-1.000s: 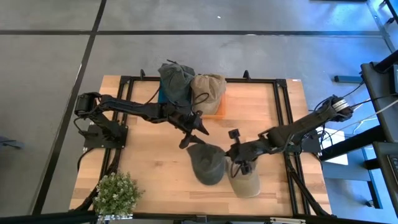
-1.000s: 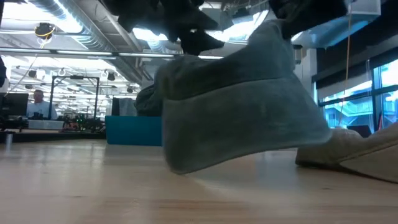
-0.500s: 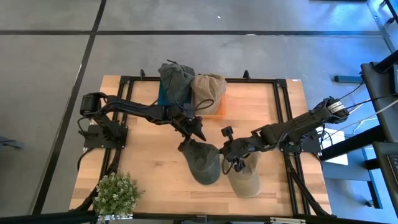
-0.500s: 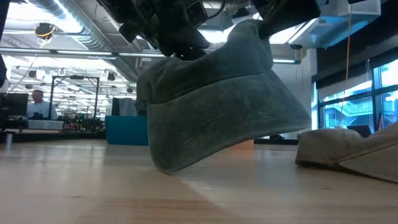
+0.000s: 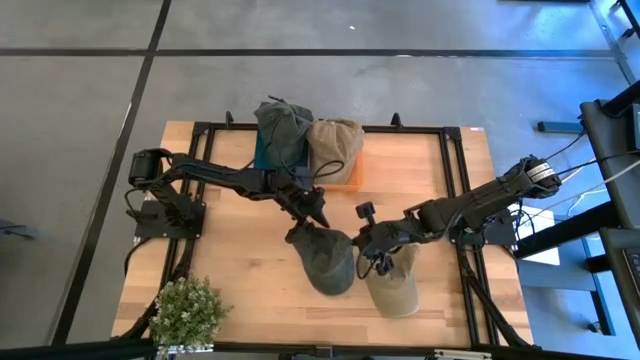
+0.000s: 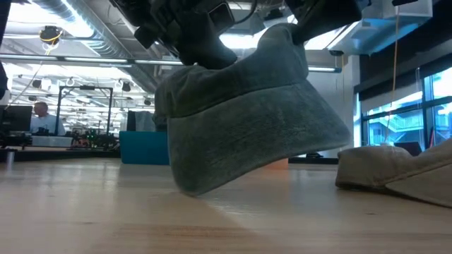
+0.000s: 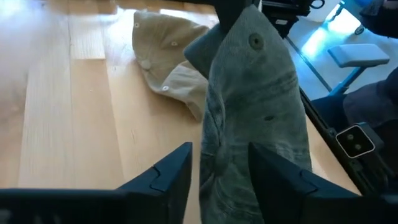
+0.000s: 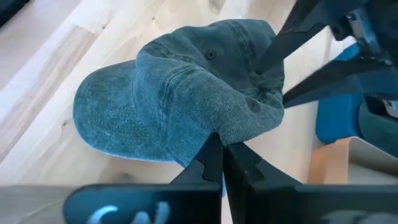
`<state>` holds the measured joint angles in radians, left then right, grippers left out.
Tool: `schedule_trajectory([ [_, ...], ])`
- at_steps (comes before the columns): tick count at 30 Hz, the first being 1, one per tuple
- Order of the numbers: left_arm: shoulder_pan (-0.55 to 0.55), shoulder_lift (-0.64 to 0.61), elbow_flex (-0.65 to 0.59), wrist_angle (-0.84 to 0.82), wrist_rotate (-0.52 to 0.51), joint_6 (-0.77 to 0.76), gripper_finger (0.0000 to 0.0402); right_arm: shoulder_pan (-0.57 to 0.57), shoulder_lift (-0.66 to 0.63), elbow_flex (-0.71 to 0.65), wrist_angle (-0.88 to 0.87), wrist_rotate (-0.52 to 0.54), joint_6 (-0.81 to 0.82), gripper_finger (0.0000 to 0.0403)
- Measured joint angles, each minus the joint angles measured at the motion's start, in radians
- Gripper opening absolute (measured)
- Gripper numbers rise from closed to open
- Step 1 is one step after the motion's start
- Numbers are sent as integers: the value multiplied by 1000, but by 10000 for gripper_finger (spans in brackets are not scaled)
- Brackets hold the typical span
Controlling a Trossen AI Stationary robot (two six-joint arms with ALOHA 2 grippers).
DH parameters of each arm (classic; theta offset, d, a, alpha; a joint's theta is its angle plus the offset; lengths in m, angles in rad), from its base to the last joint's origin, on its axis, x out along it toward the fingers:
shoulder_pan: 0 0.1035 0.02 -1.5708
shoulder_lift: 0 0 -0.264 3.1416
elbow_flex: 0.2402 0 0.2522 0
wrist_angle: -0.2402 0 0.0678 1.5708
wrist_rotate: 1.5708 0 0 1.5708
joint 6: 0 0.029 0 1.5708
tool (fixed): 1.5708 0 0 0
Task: Pick & Place hat
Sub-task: Put the gray cap into the blue bin
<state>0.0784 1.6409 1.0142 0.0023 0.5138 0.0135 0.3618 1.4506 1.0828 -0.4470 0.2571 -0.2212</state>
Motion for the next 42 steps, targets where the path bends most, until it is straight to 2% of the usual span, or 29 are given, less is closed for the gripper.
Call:
schedule_trajectory([
  [11,-8,0,0,-7,-22,-11,115,0,0,-1,0,11,3,3],
  [22,-17,0,0,-7,-24,10,26,0,0,-1,1,17,3,2],
  [25,-9,-1,0,-9,-25,10,25,1,0,-1,1,72,9,8],
  [32,18,-44,1,-61,-31,-16,25,0,0,-1,-16,88,-11,54],
  [37,25,-90,3,-108,-48,-18,25,0,-3,-1,-57,75,31,121],
  [42,43,-150,134,-399,-164,-3,25,0,-29,1,-149,187,41,185],
])
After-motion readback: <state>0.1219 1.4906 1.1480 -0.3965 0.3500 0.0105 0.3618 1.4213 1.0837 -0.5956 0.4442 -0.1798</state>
